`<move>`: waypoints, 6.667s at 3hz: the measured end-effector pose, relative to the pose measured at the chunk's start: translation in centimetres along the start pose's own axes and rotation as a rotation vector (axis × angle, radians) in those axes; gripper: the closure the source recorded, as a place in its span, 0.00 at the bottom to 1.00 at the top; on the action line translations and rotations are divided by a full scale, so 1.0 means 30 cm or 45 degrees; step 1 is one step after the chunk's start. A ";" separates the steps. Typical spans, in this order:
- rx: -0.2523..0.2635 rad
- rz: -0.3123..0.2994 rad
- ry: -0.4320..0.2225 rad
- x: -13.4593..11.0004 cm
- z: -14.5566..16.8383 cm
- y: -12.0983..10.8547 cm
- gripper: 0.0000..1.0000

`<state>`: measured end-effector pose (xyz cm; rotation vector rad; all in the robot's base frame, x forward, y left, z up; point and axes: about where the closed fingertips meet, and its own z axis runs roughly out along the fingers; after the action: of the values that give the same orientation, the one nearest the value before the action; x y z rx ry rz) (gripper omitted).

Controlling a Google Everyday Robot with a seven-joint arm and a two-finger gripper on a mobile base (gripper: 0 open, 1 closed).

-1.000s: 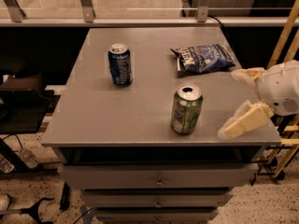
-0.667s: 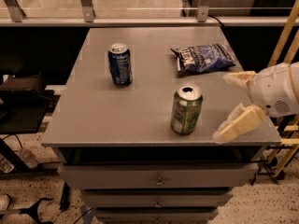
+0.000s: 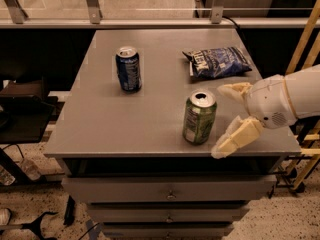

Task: Knock green can over

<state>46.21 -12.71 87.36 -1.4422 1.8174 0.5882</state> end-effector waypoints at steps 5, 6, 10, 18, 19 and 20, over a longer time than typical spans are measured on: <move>-0.071 0.064 -0.253 -0.065 0.102 -0.015 0.42; -0.085 0.079 -0.264 -0.073 0.112 -0.017 0.64; -0.094 -0.249 0.288 -0.148 0.118 -0.235 1.00; -0.335 -0.625 0.934 -0.021 0.293 -0.136 0.00; -0.335 -0.625 0.934 -0.021 0.293 -0.136 0.00; -0.299 -0.608 0.921 -0.016 0.274 -0.138 0.00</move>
Offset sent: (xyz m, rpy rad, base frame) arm 0.0150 0.0216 -0.0016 0.1898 -0.0114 0.0043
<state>52.36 -7.48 82.93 -2.3748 1.8315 0.0174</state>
